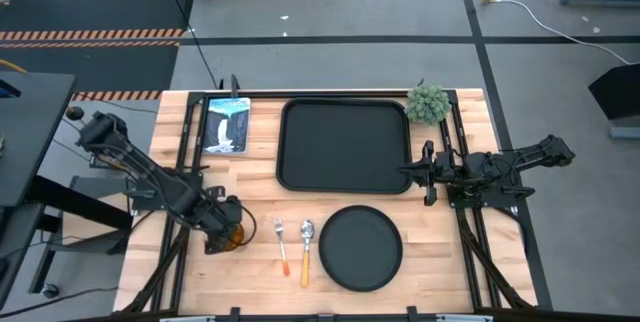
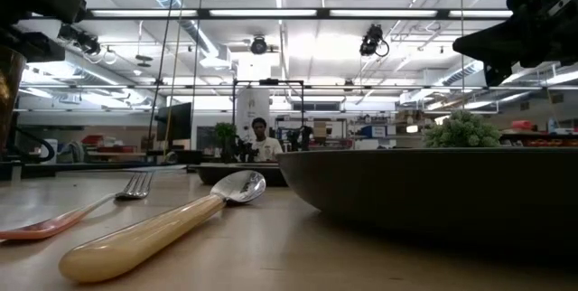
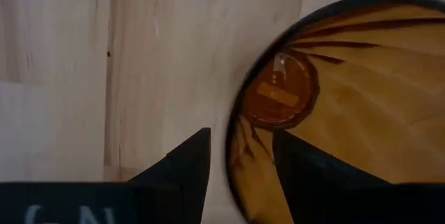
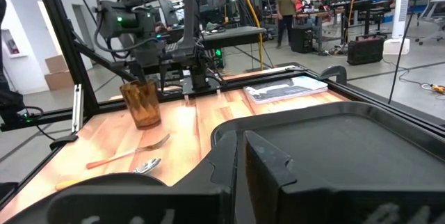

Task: Pick and place plate/cup/fork/spoon on tray
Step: Put the orange cup on the top right side of the black tray

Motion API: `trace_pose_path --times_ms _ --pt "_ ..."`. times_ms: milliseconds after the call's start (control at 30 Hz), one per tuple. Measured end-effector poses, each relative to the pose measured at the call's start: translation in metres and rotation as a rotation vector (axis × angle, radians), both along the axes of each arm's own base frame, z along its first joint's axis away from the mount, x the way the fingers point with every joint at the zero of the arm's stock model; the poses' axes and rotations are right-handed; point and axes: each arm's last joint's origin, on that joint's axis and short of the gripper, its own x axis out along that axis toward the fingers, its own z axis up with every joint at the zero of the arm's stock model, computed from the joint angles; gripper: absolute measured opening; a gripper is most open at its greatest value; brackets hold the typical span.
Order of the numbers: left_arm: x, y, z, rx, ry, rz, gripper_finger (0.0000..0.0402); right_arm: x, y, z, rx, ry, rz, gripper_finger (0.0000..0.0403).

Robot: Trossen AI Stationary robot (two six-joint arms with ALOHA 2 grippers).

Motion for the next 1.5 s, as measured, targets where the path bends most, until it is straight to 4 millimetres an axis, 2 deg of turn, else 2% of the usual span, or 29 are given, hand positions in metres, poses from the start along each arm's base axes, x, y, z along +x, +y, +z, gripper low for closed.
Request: trace_pose_path --times_ms 367,933,1233,1500 --pt "0.01 -0.007 0.012 0.005 -0.01 -0.015 0.0152 0.0 0.0 0.0 0.0 0.0 0.0 0.0034" --pt "0.012 -0.004 0.013 0.016 -0.017 -0.007 0.0013 0.0 0.0 0.0 0.0 0.0 0.0 0.0034" --pt "0.034 0.019 0.04 0.043 -0.06 -0.036 0.0016 0.0 0.0 0.0 0.0 0.0 0.0 0.0034" --pt "0.069 0.061 0.07 0.133 -0.176 -0.09 0.0016 0.0 0.0 0.0 0.0 -0.001 -0.001 0.0034"
